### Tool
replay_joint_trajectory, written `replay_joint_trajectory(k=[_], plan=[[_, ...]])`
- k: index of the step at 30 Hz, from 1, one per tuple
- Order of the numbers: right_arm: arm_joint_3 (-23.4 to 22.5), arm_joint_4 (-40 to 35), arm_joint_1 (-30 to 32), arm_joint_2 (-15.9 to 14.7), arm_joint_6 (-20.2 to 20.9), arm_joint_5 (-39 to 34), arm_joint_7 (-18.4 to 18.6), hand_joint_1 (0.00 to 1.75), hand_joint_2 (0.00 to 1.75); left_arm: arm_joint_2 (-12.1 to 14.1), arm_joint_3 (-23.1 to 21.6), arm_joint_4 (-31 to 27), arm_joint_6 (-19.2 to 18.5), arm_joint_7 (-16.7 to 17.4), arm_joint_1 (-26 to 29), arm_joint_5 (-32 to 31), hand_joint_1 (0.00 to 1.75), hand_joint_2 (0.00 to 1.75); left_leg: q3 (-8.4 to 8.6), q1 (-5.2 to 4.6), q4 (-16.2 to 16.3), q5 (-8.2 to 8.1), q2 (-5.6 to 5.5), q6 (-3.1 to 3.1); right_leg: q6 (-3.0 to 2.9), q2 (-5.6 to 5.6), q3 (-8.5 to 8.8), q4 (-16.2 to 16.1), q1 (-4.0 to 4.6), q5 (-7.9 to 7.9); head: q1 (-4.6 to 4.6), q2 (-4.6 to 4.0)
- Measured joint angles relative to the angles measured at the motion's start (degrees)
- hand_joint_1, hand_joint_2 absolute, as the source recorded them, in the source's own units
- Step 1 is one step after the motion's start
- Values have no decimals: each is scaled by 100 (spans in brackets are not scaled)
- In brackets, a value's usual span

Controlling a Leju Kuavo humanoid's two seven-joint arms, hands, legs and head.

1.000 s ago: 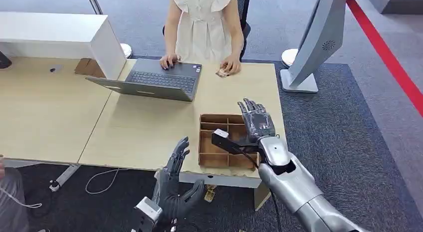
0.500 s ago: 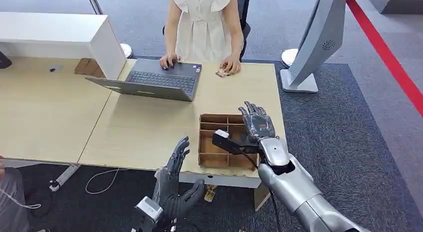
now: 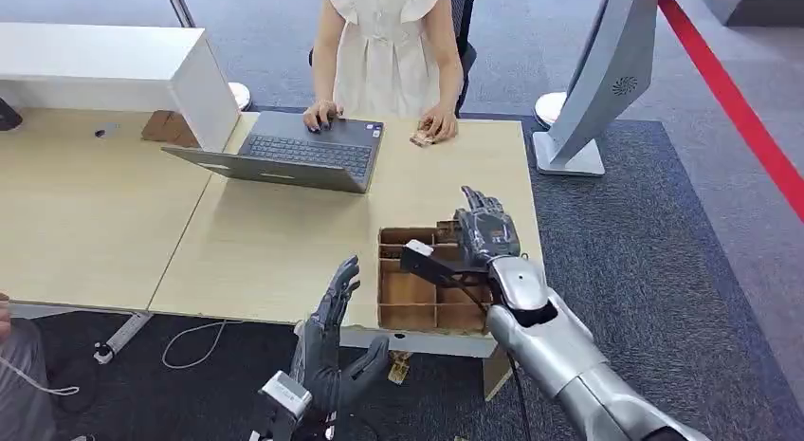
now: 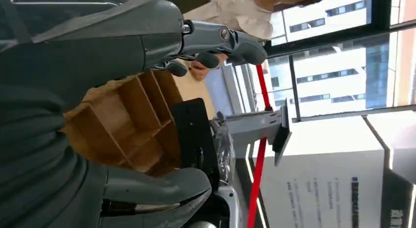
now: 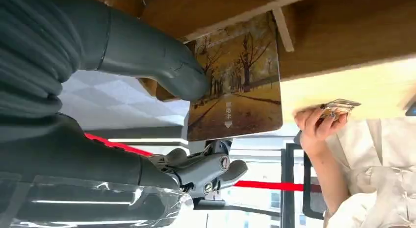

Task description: Pass the card to the sensor for recognition and then transmit it.

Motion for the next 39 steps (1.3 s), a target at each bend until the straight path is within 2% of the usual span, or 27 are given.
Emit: replay_joint_trajectory(k=[20,39], plan=[[79,394,-198,112,-184,-35,177,175,175,-33,-2,11,129,31,-4,0,0,175,1,0,0,0,0,0,0,0,0,0,0,0,0,0],[-103,481,-311,-50,-83,-286,424,175,175,-131,0,153,-39,-57,-34,-2,0,175,3,-3,1,0,1,0,2,0,1,-1,-2,2,0,0]])
